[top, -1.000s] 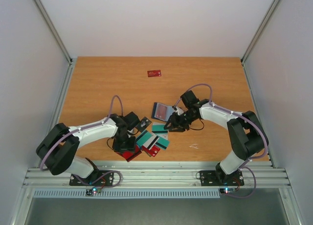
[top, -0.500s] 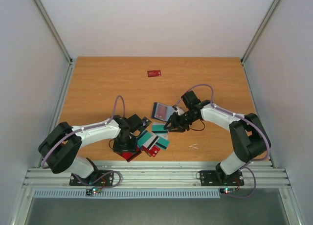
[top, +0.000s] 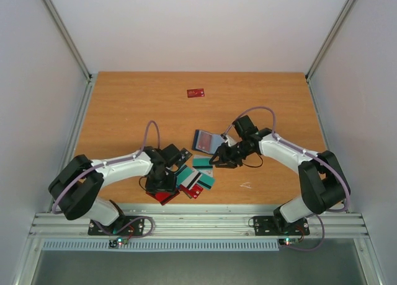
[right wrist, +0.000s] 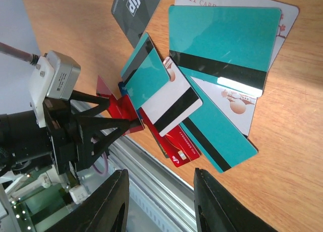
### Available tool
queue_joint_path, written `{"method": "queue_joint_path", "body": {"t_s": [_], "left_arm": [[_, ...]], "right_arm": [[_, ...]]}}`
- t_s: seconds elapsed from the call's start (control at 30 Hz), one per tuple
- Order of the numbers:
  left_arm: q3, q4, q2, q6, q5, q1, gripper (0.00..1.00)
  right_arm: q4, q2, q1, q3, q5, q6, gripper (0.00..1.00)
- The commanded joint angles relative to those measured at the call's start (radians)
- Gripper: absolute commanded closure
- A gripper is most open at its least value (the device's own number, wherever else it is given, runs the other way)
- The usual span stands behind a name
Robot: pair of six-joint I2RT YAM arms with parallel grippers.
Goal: Put the credit cards into the card holder
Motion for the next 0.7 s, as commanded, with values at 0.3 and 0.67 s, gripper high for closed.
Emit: {"method": "queue_joint_path", "body": {"t_s": [0.3,0.67], "left_arm": [[-0.003,0.078,0.049,-0.087,0.088,-0.148,0.34],[0.084,0.064,0.071,-0.13,0.055,-0.203,0.43]], "right_arm": [[0.005,-0.047,0.009,-0.047,-0.016,0.02,0.63],[0.03,-0.099,0.009,-0.13,-0.038,0.086,0.63]]}}
